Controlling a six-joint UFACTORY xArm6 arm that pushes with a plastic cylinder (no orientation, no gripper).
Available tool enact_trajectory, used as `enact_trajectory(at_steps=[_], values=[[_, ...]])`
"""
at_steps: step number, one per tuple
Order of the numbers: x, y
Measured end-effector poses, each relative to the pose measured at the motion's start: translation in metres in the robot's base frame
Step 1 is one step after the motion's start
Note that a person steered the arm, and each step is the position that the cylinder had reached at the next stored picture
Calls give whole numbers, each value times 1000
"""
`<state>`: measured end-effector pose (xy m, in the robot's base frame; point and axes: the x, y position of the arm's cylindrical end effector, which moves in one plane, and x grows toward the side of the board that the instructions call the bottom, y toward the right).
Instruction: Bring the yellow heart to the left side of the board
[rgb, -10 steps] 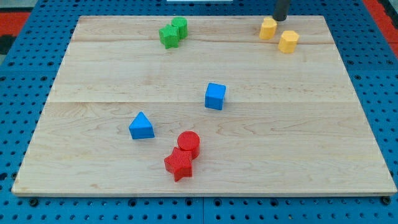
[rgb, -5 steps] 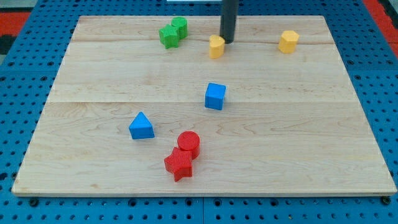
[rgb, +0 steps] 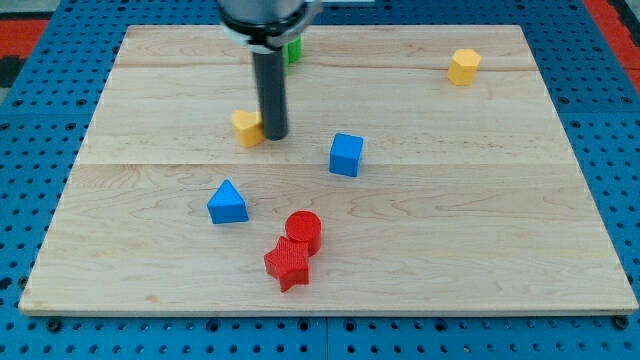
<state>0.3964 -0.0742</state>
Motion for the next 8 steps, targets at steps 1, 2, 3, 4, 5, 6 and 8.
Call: enact_trajectory(at_steps=[1, 2, 3, 4, 5, 6, 8], values=[[-3, -43], [-28, -49], [-46, -49], [-22, -75], [-1, -89], [6, -113], [-37, -58]])
